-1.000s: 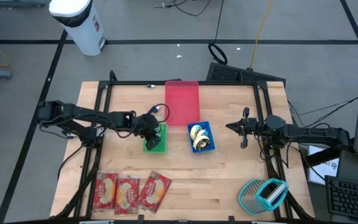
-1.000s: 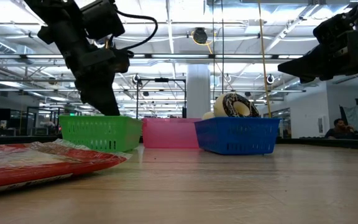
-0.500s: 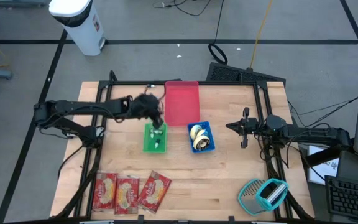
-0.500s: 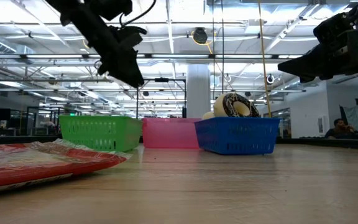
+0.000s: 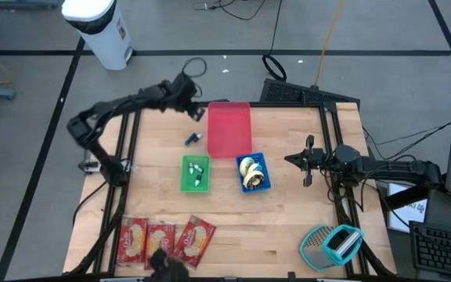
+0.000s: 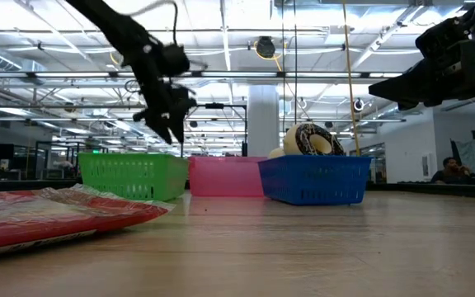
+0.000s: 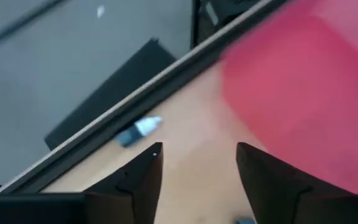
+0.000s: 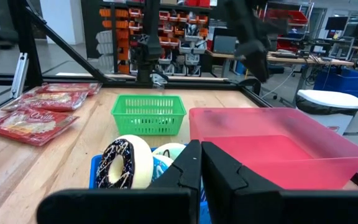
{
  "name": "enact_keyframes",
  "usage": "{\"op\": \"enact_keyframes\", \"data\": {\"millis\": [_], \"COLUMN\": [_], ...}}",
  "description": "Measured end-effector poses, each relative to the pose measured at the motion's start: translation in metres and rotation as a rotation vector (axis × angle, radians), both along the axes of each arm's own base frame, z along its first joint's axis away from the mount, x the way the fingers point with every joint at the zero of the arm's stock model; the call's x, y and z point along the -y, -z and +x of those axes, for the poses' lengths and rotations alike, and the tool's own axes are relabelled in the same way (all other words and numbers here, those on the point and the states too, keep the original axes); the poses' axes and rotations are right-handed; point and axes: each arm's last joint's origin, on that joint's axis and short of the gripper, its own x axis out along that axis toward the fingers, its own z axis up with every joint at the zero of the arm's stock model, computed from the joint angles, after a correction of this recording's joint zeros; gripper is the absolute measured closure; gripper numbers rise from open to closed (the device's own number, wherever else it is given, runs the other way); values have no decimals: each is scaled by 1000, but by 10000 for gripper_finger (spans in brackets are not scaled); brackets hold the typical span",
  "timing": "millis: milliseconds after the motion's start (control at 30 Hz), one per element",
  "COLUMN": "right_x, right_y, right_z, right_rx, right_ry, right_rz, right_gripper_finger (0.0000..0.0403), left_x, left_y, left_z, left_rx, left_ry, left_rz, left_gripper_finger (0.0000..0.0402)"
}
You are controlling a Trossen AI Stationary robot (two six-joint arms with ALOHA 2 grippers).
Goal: Pick & Place Food Item
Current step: Put the black food coloring bottle into the green bin
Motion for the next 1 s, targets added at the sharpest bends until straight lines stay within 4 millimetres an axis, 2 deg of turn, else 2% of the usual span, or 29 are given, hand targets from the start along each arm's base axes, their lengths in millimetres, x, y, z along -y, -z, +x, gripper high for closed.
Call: {"op": "enact_keyframes", "data": {"millis": [200,400,700,1000], "right_x": [0,0,0,0], "right_y": [0,0,0,0], "right_z": [0,0,0,0], "right_rx": [0,0,0,0], "right_ry": [0,0,0,0], "right_rz": [0,0,0,0], "right_gripper_finger": [399,399,399,398], "left_x": [-60,-89,-93,-84], "left_y": [26,49,74,76], "left_z": [2,4,0,6], "left_rx": [5,-59,-150,-169], "left_ry": [-73,-121,-141,-57], "left_rz": [-87,-153,-238,-283], "left_gripper_finger": [177,176,176,176]}}
